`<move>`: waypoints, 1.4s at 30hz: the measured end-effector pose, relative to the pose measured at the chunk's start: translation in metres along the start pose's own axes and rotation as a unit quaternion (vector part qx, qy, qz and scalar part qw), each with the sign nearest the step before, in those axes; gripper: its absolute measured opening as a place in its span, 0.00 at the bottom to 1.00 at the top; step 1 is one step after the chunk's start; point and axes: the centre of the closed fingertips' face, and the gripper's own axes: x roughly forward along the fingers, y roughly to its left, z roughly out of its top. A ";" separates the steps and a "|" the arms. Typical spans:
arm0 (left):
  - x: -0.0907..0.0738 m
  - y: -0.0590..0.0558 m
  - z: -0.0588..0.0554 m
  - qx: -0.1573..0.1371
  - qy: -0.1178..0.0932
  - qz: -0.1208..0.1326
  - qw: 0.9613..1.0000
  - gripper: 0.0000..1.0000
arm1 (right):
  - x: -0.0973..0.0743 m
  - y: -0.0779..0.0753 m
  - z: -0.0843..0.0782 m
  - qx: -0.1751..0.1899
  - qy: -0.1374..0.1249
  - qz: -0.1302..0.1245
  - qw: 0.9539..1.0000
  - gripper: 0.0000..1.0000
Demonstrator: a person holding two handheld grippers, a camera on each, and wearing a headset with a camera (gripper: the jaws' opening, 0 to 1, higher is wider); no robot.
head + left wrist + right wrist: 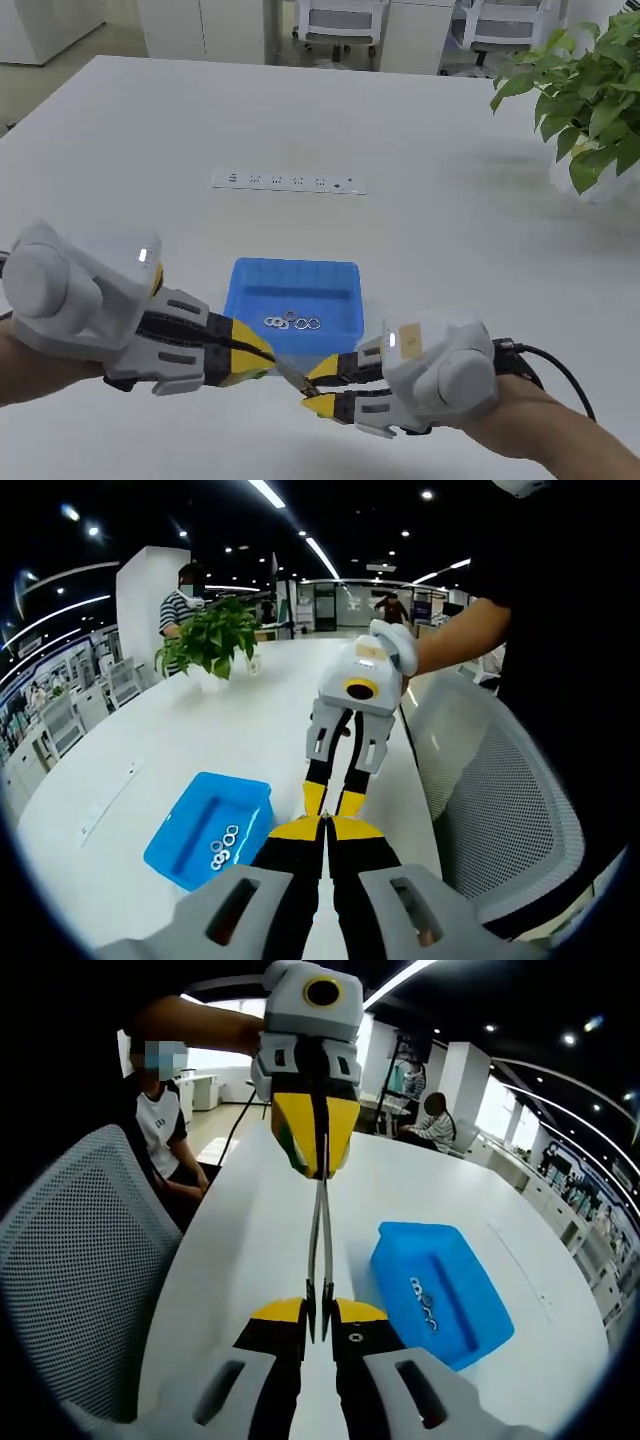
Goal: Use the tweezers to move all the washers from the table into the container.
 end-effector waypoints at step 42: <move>0.036 0.008 -0.114 0.019 0.208 -0.019 0.978 0.05 | 0.027 0.000 -0.053 -0.016 0.095 0.045 0.994 0.14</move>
